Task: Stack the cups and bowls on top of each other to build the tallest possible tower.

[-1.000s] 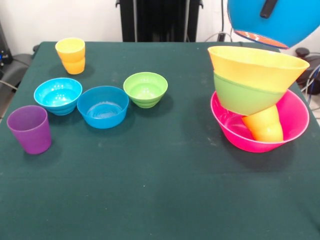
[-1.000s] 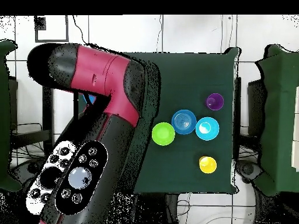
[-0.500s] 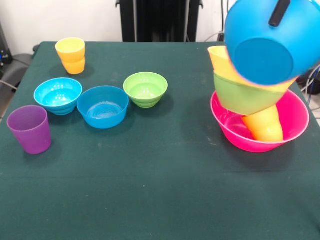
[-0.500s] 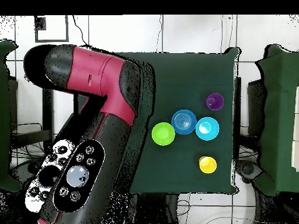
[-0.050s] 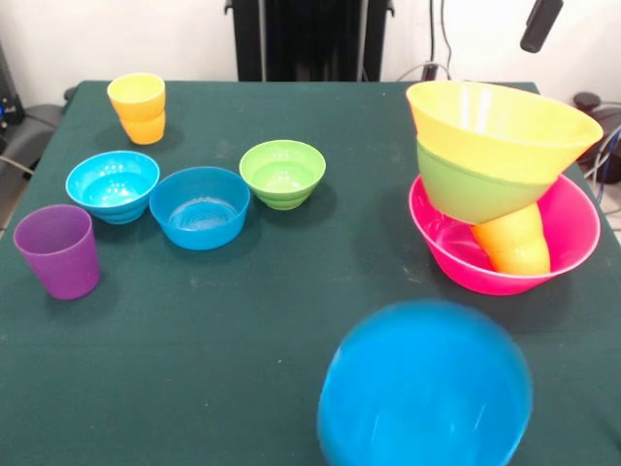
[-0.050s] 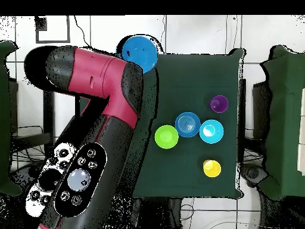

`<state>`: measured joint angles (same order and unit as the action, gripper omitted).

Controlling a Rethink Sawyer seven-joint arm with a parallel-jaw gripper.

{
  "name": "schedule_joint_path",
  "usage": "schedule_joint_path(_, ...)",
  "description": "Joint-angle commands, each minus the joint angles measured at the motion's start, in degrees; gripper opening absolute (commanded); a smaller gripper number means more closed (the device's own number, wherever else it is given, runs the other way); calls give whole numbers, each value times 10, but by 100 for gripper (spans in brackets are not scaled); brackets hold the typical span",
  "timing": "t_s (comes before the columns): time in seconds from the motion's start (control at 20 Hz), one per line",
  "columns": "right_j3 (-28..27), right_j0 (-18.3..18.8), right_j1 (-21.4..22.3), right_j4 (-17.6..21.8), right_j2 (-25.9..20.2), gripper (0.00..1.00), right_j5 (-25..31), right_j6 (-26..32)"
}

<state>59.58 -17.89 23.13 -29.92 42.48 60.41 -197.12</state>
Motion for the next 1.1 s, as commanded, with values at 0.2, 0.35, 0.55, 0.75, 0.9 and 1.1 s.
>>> schedule_joint_path(0.2, 41, 5, -12, 35, -70, 100, -26, 20)
schedule_joint_path(0.35, 34, 6, -16, 35, -69, 100, -24, 16)
schedule_joint_path(0.55, 19, 6, -28, 38, -62, 100, -27, 4)
schedule_joint_path(0.75, -18, 27, -42, 51, -59, 100, -9, 31)
schedule_joint_path(0.9, -10, 38, -34, 55, -66, 100, -13, 56)
schedule_joint_path(1.1, 5, 48, -32, 62, -77, 100, -48, 75)
